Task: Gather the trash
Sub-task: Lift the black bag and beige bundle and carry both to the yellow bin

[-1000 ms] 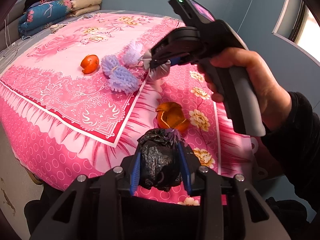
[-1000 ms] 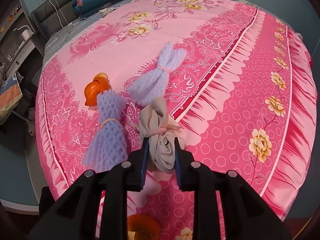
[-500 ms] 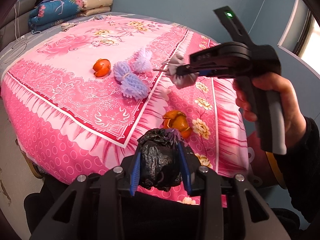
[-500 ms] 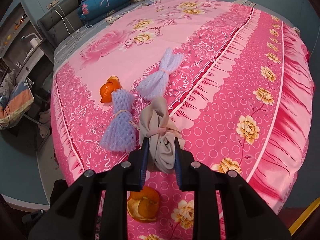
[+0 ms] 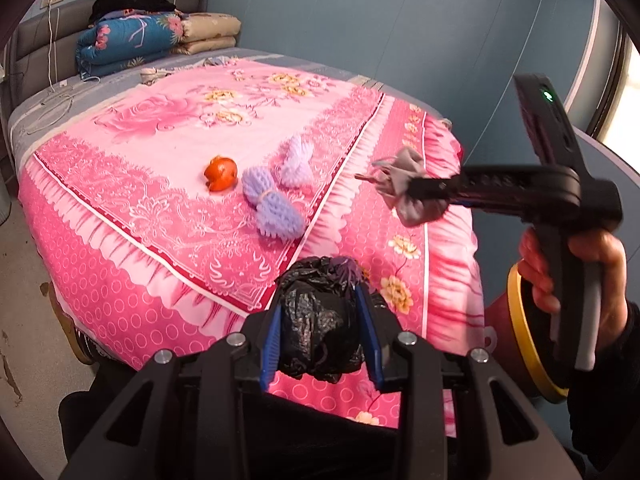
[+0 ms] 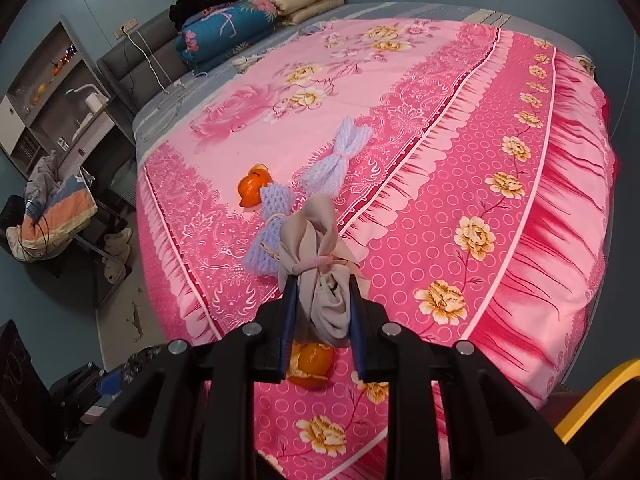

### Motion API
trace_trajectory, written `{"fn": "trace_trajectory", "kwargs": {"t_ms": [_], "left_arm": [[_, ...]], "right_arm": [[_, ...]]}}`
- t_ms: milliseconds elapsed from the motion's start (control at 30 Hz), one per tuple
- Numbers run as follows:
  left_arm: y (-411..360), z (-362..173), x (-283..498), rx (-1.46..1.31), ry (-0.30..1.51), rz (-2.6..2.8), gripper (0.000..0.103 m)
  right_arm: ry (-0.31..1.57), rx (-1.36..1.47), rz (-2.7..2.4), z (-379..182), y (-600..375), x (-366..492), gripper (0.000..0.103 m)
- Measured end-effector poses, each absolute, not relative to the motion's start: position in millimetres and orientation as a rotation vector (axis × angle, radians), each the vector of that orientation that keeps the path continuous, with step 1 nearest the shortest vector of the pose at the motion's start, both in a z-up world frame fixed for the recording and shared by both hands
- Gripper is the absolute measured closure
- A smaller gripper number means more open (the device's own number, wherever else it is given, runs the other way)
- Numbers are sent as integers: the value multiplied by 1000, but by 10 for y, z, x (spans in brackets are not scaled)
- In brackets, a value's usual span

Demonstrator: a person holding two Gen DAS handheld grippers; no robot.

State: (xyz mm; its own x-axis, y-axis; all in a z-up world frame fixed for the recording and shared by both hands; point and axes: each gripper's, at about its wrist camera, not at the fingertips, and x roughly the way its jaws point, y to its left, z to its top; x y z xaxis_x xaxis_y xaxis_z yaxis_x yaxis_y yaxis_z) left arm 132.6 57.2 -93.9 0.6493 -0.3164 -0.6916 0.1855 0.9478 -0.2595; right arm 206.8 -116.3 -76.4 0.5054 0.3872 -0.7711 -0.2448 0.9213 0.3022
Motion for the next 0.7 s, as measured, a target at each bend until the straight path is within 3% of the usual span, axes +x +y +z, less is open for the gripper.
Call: {"fn": "trace_trajectory", "kwargs": {"t_ms": [700], "left_arm": [[229,-281,1199,-219,666,-325,71]], "right_arm": [[765,250,360,-23,-1928,1228,80]]}}
